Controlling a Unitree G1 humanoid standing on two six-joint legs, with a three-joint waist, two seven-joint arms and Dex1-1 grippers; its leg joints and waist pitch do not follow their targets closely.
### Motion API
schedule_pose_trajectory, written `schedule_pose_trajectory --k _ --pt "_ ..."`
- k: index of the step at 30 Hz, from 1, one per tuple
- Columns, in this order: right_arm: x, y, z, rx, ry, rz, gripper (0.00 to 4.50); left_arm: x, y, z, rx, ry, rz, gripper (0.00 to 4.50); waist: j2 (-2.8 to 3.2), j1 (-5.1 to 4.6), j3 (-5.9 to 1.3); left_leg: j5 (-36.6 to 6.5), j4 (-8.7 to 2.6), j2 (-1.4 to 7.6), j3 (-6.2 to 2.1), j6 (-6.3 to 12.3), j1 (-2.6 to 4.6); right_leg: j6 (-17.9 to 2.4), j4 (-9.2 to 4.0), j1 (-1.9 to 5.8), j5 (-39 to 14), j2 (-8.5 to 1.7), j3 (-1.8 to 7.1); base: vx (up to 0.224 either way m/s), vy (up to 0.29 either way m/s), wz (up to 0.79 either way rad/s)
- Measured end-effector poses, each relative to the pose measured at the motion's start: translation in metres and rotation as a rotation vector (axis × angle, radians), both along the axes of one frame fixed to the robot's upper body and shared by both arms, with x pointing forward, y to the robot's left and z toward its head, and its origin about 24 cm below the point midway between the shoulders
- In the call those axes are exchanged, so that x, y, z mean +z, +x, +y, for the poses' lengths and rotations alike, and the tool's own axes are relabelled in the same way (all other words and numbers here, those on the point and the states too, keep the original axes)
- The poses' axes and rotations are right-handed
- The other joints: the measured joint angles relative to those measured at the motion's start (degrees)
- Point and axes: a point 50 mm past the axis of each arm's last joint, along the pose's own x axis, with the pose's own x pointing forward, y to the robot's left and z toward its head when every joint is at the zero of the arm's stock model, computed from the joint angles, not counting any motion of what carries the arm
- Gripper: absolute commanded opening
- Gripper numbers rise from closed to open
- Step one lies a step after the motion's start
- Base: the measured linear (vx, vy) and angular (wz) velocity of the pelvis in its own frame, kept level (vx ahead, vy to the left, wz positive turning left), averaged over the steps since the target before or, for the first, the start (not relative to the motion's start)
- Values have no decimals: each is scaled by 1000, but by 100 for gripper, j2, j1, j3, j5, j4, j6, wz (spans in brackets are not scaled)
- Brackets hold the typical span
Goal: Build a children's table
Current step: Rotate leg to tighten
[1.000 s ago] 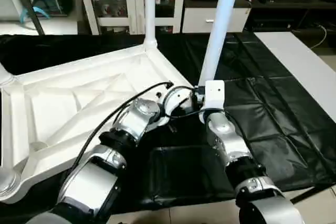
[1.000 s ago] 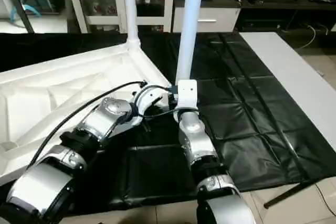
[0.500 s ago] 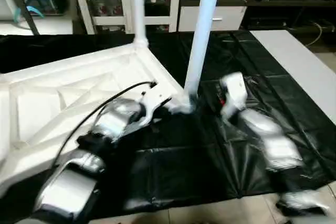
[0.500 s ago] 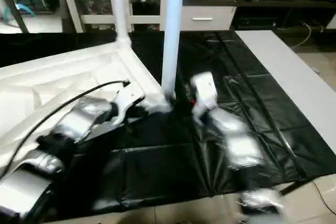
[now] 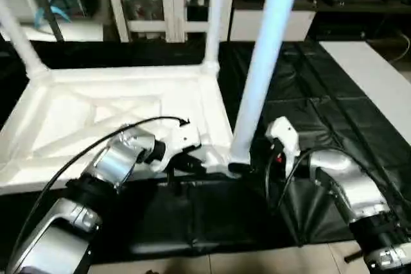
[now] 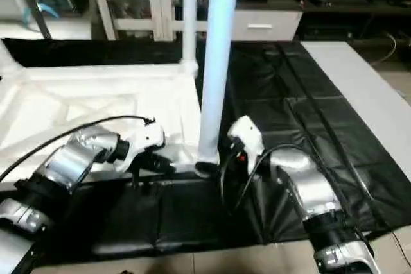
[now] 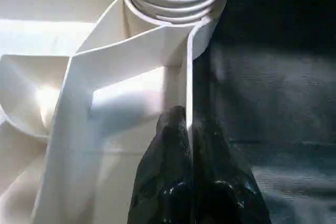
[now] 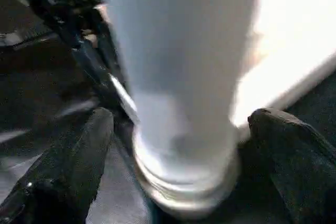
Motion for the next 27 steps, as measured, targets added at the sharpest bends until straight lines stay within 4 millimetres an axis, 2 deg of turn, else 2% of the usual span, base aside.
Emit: schedule_pose_trajectory --k 5,10,11,17,18,23,24,27 --pt "-3 2 2 16 -32 -6 444 1 0 -1 1 4 -3 0 -10 16 -1 0 -1 1 -1 0 -1 1 1 0 0 1 -3 0 0 0" --pt "-2 9 5 10 -29 -15 398 1 0 -1 5 2 -5 0 -11 32 -1 0 -1 1 -1 0 -4 1 1 -3 0 1 -2 0 0 0" --pt "-3 9 6 10 -25 -11 377 1 0 -1 6 2 -6 0 -11 40 -1 0 -1 1 -1 0 -4 1 1 -2 0 1 -3 0 0 0" --pt "-6 10 7 11 -28 -7 344 1 0 -2 9 2 -7 0 -13 53 -1 1 2 1 -1 1 -3 0 3 -1 0 1 -2 0 0 0" --pt "-6 11 7 12 -31 -10 320 1 0 -1 9 3 -7 0 -13 55 -1 1 2 2 -1 1 -2 0 4 -1 0 1 -2 0 0 0" --pt "-7 11 9 16 -28 -15 299 0 0 0 13 5 -3 0 -20 54 -3 1 3 2 0 1 0 0 6 0 0 1 -1 0 0 0" --pt "-8 12 9 12 -26 -15 281 0 -1 0 15 5 -2 0 -20 49 -4 1 3 2 0 0 4 0 6 1 0 1 0 0 0 0" --pt "-11 13 14 -22 -8 -11 273 -1 0 0 33 3 4 0 -27 13 -8 2 5 2 0 -2 15 1 19 10 0 2 1 0 0 0"
